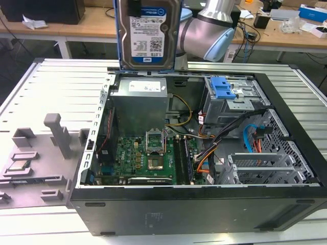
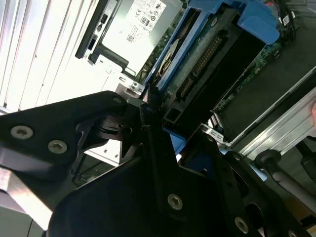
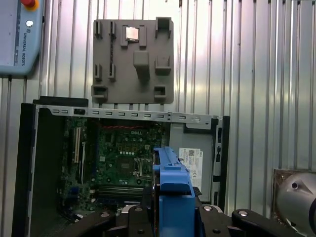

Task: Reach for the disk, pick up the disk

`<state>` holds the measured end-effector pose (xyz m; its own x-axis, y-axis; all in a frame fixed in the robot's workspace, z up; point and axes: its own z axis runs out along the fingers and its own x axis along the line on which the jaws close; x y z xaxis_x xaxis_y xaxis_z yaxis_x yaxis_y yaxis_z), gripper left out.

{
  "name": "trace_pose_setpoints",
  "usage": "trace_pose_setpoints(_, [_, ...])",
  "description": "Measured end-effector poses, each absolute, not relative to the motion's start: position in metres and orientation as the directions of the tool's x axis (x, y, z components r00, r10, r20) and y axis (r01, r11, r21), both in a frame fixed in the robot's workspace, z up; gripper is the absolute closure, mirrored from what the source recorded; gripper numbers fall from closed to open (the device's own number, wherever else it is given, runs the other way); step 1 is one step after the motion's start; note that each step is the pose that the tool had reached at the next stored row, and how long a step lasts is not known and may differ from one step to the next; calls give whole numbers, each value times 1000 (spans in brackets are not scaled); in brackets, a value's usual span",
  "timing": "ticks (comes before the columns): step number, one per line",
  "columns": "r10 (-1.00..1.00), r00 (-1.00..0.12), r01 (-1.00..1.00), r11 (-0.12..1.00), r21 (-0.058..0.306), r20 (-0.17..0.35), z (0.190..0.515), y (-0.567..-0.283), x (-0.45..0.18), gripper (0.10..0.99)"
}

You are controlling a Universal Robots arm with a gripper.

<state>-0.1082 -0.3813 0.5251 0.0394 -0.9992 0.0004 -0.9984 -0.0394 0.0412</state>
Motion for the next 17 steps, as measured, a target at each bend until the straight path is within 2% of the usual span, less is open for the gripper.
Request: trace_pose_setpoints(17, [-999,39,-998,-39,42,1,525,-381,-61,722])
